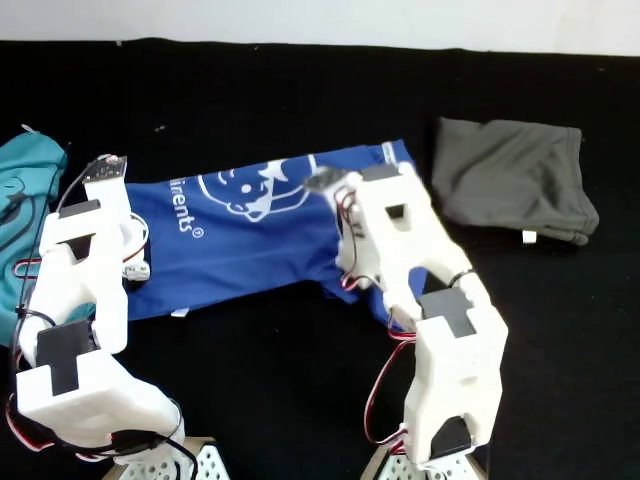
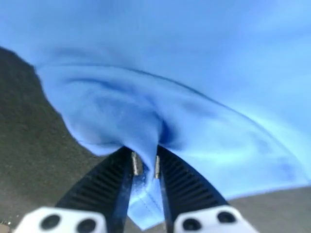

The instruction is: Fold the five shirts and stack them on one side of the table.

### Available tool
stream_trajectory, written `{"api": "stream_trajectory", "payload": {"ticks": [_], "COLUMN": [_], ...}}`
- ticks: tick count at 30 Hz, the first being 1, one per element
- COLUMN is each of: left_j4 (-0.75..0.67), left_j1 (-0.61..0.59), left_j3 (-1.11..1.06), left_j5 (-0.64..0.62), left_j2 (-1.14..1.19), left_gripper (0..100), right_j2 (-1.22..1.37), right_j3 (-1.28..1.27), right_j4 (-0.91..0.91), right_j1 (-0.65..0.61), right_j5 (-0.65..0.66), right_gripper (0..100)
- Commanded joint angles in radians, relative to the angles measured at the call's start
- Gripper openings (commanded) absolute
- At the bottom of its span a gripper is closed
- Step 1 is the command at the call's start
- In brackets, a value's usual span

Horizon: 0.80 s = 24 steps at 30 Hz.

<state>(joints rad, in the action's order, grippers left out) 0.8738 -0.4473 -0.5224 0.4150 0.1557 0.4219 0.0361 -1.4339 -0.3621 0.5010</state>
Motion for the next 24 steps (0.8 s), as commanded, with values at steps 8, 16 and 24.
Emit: {"api": "stream_trajectory", "payload": {"ticks": [8, 16, 24], "left_j4": [-0.031, -0.031, -0.031], "left_j1": [-0.008, -0.008, -0.008], "left_j3": [-0.002, -0.002, -0.002], "left_j5": [-0.003, -0.003, -0.003], "left_j2": [-0.002, -0.002, -0.002], "left_gripper": [1, 1, 1], "right_j2": [0.222, 0.562, 0.702], "right_j3": [0.662, 1.158, 1.359], "right_j4": [-0.116, -0.113, -0.042], "right_j1": [0.07, 0.073, 0.105], "right_j5": [0.069, 0.064, -0.157], "right_gripper": [0.6, 0.7, 25.2]}}
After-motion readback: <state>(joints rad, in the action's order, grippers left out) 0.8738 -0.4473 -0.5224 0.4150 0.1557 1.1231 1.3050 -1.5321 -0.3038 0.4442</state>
